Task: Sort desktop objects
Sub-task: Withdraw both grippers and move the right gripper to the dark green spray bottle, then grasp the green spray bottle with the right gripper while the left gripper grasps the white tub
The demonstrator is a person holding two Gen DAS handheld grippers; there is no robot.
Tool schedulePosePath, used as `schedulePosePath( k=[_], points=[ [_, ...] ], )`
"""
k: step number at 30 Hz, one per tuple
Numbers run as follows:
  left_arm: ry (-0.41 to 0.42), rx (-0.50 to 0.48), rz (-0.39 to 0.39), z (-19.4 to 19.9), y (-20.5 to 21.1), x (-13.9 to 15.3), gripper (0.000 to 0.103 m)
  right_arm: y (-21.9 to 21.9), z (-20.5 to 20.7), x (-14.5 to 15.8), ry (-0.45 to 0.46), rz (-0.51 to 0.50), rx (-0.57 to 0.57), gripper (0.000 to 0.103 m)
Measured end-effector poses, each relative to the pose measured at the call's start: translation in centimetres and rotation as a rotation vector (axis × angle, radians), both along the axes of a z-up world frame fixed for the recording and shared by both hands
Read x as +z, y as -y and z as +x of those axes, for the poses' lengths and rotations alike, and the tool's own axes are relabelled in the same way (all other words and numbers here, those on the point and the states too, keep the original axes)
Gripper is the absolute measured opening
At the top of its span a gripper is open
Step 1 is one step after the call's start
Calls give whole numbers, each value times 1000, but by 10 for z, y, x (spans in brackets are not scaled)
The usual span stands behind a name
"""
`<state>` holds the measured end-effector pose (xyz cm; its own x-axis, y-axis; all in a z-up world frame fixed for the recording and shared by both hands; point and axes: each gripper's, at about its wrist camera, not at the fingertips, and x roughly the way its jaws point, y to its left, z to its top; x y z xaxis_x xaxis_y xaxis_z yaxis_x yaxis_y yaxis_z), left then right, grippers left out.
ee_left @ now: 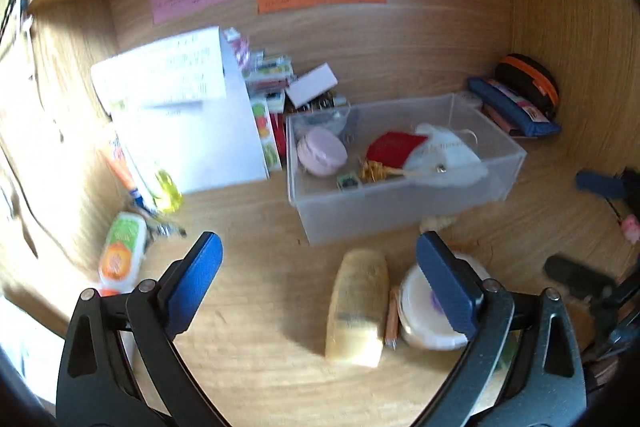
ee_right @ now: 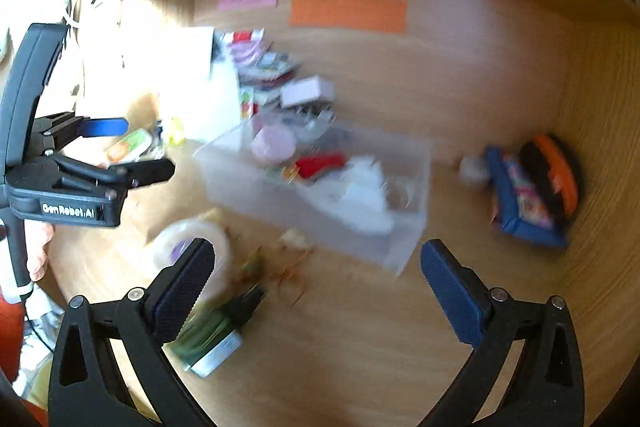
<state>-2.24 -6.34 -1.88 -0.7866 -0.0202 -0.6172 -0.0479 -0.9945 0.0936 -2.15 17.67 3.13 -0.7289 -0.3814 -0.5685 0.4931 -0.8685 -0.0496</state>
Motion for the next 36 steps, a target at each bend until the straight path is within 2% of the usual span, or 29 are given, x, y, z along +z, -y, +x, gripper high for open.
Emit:
schedulePosePath(
  k=[3, 6, 10, 13, 17, 20, 24, 26, 36],
  points=[
    [36, -15, 32, 9, 4, -11, 99, 7, 8, -20, 79, -17, 23, 103],
    [53, -17, 42, 19, 6, -21, 99, 14, 17, -35, 135, -43, 77, 103],
    [88, -37, 90, 29, 9, -35, 99, 26, 23, -56, 197, -56, 95, 102],
    [105, -55, 112, 32, 6, -42, 99, 32, 19, -69, 257, -66, 86, 100],
    [123, -90, 115, 30, -2, -48, 99, 33, 10, -80, 317, -110, 77, 91],
    [128, -123, 110, 27, -10, -50, 99, 33, 11, -81, 304, -105, 64, 83],
    [141, -161, 107, 21, -20, -53, 99, 31, 15, -81, 267, -67, 52, 50],
    [155, -175, 103, 17, -27, -56, 99, 26, 13, -80, 256, -58, 45, 39],
    [176, -231, 97, -6, -57, -60, 99, -24, 4, -77, 257, -108, -72, 38]
  ],
)
